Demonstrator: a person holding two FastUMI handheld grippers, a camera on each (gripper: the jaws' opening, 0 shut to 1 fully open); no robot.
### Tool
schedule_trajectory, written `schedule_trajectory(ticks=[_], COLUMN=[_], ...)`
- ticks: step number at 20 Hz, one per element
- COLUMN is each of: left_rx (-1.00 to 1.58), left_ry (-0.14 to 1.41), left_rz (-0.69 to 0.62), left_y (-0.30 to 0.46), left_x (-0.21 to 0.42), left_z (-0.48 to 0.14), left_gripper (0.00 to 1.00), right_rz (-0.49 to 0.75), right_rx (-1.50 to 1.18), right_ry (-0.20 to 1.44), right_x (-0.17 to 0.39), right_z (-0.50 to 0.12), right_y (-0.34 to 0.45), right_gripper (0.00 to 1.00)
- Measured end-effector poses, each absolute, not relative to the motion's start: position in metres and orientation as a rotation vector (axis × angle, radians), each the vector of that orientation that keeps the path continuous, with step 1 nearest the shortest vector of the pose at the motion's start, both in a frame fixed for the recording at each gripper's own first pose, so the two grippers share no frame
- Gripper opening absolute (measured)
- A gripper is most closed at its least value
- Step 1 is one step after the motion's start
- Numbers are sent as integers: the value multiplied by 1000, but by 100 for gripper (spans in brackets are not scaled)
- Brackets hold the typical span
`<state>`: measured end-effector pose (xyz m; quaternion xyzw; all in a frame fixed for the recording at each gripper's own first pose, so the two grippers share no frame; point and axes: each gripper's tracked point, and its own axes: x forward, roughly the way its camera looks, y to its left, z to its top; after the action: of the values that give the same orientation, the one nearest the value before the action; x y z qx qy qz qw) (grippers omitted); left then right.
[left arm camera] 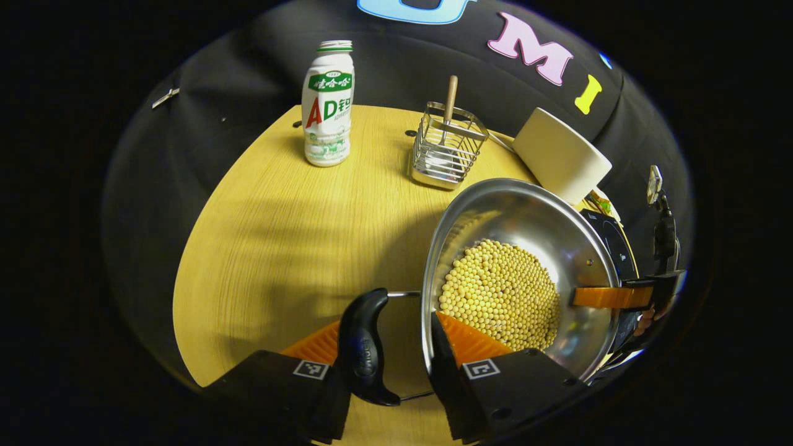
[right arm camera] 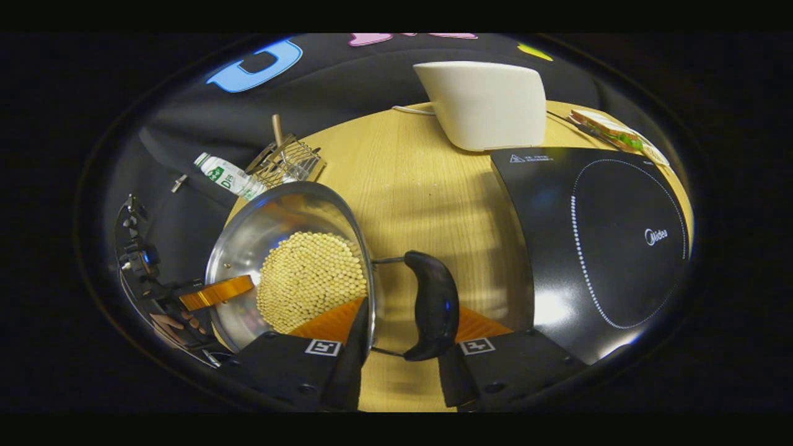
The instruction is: First push the handle of the pot to place it horizontally, then grasp the pot with both hands and set it on the induction cooktop.
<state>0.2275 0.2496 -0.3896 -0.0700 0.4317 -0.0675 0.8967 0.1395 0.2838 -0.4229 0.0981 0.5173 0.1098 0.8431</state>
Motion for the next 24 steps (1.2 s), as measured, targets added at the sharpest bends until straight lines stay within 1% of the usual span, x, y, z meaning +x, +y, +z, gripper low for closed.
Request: schedule_trajectory(ticks=[1,2,5,9,13,16,17,24], left_rx=[-142,-140,-143,-142,-123,-126,-128,-135], left_ry=[885,872,857,849,825,829,827,834], left_rz=[-138,-133,-123,-119,-133,-140,-142,-160], left_y=[248,248,240,210,163,120,106,17], left_x=[224,222,209,191,179,173,171,187], left_z=[-387,-385,-370,-347,-326,-322,-321,-314], left_gripper=[65,63,63,63,64,63,64,63], right_rz=[230,235,251,260,242,232,231,201], right_rx=[204,197,198,201,213,215,213,230], right_ry=[1081,1074,1063,1042,1039,1041,1042,1023], right_x=[135,133,127,116,103,97,98,123], right_z=[-419,-416,-402,-375,-353,-343,-340,-326], right_y=[282,280,273,246,199,157,142,60], right_gripper=[54,54,54,54,54,54,54,54])
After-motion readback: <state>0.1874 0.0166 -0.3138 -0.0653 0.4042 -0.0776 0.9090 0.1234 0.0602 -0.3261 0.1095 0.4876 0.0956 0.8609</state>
